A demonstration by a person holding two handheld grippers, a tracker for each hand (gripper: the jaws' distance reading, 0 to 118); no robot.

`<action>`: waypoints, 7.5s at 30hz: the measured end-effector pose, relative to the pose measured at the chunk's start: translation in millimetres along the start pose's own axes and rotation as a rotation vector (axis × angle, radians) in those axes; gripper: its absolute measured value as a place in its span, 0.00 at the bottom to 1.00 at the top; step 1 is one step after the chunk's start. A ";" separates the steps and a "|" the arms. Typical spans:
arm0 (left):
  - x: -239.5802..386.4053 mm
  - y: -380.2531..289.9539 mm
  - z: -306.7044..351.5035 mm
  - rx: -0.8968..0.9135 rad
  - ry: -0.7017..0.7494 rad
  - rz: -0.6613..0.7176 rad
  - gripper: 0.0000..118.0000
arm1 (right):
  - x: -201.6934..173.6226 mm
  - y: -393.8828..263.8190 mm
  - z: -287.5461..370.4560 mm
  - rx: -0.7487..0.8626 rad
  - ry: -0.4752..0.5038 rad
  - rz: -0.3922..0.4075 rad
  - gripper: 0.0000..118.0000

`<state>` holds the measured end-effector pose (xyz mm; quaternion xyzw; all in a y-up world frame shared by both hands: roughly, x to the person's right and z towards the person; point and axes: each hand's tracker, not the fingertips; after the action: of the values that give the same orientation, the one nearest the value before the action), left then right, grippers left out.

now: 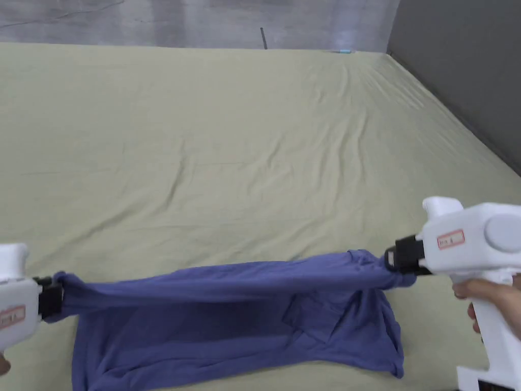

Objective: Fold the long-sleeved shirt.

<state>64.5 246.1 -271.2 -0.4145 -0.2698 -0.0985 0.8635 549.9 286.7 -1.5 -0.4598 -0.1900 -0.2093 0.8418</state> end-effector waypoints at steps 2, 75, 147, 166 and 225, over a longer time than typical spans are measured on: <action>1.6 -20.3 0.1 -0.033 0.004 0.011 0.01 | 4.0 -23.8 -6.8 -0.042 -0.013 -0.013 0.12; -46.6 -71.2 -106.0 -0.099 -0.665 0.524 0.07 | -118.2 -44.8 -6.7 0.076 -0.041 0.248 0.03; 209.4 30.9 -50.1 0.059 -0.762 0.087 1.00 | -23.7 -64.1 7.7 0.074 -0.149 0.032 0.03; 65.6 -70.4 -99.0 -0.061 -0.576 0.262 0.02 | -82.7 -61.6 -20.3 0.027 0.011 0.123 0.03; 157.7 -67.4 -146.8 -0.152 -0.779 0.392 0.18 | -86.5 -64.6 -133.2 -0.177 0.376 -0.082 0.03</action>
<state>226.1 98.7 -215.2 -0.5262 -0.4835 0.2114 0.6668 460.2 156.8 -68.3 -0.4768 -0.0288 -0.3414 0.8095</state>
